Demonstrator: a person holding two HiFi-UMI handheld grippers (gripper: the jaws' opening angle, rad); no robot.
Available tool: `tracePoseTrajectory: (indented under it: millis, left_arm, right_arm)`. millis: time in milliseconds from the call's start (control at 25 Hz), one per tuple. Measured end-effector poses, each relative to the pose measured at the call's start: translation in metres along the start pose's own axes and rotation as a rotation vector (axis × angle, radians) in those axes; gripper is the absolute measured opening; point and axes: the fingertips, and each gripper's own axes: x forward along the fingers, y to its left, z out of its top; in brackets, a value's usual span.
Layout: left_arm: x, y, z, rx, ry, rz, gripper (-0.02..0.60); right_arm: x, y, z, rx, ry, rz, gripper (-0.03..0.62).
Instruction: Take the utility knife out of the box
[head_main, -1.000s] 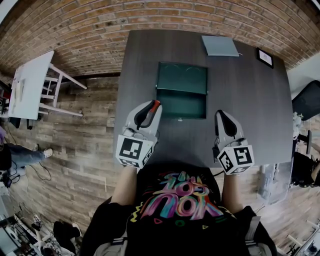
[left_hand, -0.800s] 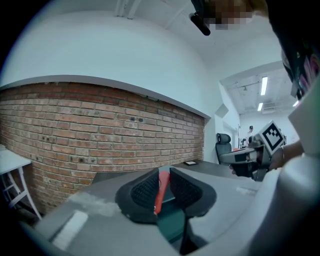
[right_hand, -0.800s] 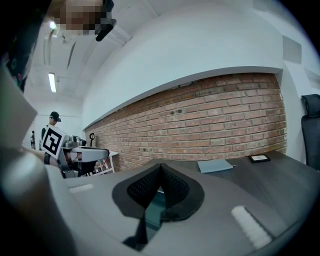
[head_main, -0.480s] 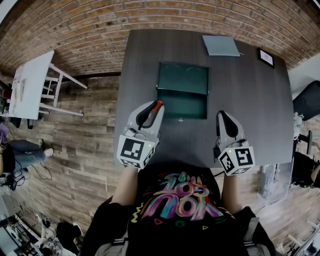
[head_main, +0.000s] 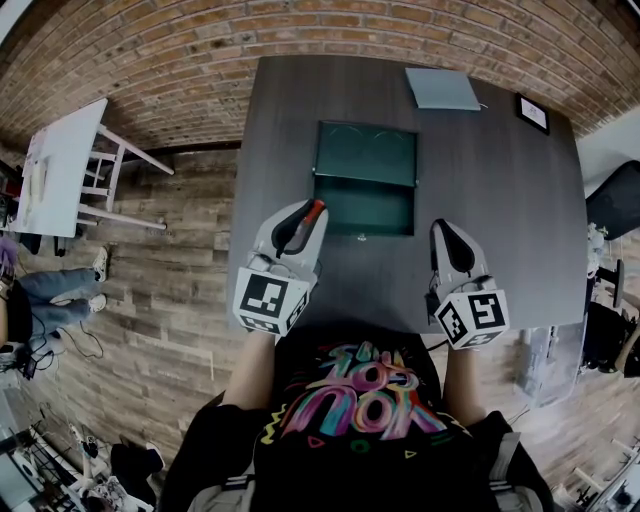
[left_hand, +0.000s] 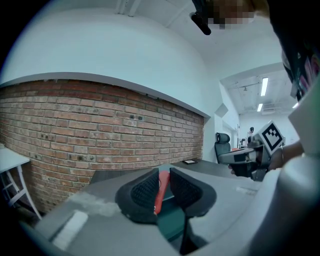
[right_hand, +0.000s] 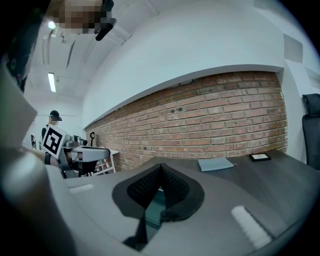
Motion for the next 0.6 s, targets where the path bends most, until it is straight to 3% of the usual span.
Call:
tracePoseTrajectory:
  millis: [600]
  left_arm:
    - [0.0041, -0.0025, -0.0048, 0.000, 0.025, -0.001, 0.072]
  right_arm:
    - [-0.0003, -0.0012, 0.0018, 0.020, -0.006, 0.005, -0.002]
